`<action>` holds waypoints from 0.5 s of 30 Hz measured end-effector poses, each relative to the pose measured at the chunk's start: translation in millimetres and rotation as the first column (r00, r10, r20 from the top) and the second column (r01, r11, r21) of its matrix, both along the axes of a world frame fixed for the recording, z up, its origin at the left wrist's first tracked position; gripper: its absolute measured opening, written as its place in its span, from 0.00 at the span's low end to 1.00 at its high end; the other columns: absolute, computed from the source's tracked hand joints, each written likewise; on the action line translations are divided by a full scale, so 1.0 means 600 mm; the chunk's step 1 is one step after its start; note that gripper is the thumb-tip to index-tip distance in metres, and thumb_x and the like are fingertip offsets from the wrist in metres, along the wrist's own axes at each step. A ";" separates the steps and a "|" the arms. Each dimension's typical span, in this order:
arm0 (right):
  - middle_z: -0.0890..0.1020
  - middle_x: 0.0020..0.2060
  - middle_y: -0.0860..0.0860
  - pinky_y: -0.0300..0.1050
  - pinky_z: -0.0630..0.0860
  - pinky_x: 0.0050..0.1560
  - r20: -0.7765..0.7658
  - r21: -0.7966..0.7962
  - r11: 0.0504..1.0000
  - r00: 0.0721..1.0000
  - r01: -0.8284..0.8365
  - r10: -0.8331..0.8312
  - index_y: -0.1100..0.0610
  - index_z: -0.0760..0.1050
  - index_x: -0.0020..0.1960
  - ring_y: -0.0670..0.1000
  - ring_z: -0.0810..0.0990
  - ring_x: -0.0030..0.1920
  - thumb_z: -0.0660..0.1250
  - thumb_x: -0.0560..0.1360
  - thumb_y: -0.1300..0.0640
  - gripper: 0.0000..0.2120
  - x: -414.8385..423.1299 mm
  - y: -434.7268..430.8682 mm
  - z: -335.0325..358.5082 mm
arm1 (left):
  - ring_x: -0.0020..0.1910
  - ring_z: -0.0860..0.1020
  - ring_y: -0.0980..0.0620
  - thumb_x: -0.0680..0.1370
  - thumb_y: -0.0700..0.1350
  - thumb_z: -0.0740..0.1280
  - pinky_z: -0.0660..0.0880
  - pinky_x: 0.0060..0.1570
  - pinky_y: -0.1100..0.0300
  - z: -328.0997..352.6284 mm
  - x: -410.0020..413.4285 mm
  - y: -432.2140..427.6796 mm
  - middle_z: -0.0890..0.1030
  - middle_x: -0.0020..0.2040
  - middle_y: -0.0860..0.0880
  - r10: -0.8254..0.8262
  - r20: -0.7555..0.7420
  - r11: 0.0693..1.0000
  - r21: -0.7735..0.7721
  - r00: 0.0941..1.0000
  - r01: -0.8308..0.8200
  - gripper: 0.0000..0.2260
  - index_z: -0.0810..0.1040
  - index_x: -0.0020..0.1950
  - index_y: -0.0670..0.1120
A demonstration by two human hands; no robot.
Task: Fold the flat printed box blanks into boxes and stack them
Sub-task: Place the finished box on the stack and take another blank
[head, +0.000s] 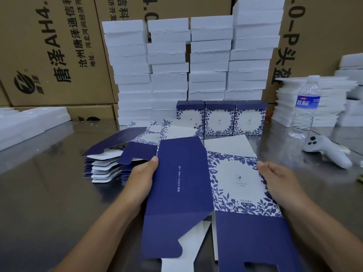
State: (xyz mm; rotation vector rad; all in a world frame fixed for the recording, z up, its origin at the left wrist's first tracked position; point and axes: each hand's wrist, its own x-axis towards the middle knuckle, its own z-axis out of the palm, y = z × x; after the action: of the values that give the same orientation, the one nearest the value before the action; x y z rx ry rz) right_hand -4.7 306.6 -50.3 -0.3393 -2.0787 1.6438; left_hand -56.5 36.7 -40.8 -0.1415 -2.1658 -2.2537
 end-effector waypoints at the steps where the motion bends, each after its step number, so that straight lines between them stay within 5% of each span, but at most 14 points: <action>1: 0.78 0.31 0.58 0.30 0.63 0.21 0.013 -0.032 0.999 1.000 -0.011 0.011 0.67 0.77 0.43 0.44 0.70 0.24 0.61 0.80 0.56 0.15 0.001 -0.001 0.001 | 0.33 0.83 0.55 0.81 0.52 0.58 0.75 0.26 0.67 -0.001 0.000 -0.001 0.85 0.36 0.52 -0.002 0.001 1.000 -0.022 1.000 0.002 0.20 0.85 0.35 0.56; 6: 0.71 0.23 0.50 0.29 0.60 0.18 0.047 -0.159 0.986 0.998 0.054 -0.047 0.57 0.75 0.35 0.48 0.68 0.22 0.61 0.79 0.57 0.15 0.006 -0.006 0.016 | 0.38 0.84 0.50 0.81 0.53 0.58 0.78 0.33 0.61 -0.006 -0.003 -0.004 0.86 0.40 0.49 -0.033 0.009 0.997 -0.066 0.999 0.034 0.19 0.85 0.40 0.53; 9: 0.73 0.16 0.45 0.30 0.60 0.16 0.039 -0.094 0.994 0.998 0.062 -0.058 0.56 0.74 0.35 0.42 0.68 0.16 0.58 0.80 0.58 0.16 0.008 -0.007 0.018 | 0.36 0.84 0.51 0.81 0.52 0.58 0.77 0.30 0.62 -0.004 0.002 0.000 0.85 0.39 0.47 -0.061 0.032 0.996 -0.070 0.998 0.063 0.19 0.86 0.39 0.51; 15: 0.75 0.19 0.45 0.31 0.63 0.18 0.027 0.018 1.000 0.999 0.020 -0.020 0.60 0.78 0.39 0.41 0.67 0.18 0.57 0.81 0.57 0.16 0.008 -0.008 0.011 | 0.35 0.84 0.53 0.80 0.53 0.61 0.77 0.28 0.64 0.002 0.003 0.003 0.85 0.38 0.50 -0.054 0.047 0.995 0.091 0.997 0.050 0.18 0.86 0.37 0.53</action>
State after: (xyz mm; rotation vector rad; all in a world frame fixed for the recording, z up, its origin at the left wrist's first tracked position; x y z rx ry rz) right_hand 0.4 302.0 -43.6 -0.3774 -2.1017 1.6169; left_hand -54.7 38.7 -39.4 -0.1439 -2.1035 -2.4028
